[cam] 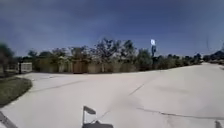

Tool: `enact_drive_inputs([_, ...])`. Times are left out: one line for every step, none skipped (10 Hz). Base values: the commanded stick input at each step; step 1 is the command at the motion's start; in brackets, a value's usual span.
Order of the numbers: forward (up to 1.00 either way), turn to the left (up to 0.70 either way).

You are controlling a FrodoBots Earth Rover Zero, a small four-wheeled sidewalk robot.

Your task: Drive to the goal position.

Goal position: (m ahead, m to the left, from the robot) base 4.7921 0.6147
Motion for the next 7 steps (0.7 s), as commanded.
enact_drive_inputs([0.85,0.34])
enact_drive_inputs([0.85,0.30])
enact_drive_inputs([0.85,0.21])
enact_drive_inputs([0.85,0.00])
enact_drive_inputs([0.85,0.00])
enact_drive_inputs([0.85,0.16])
enact_drive_inputs([0.85,0.34])
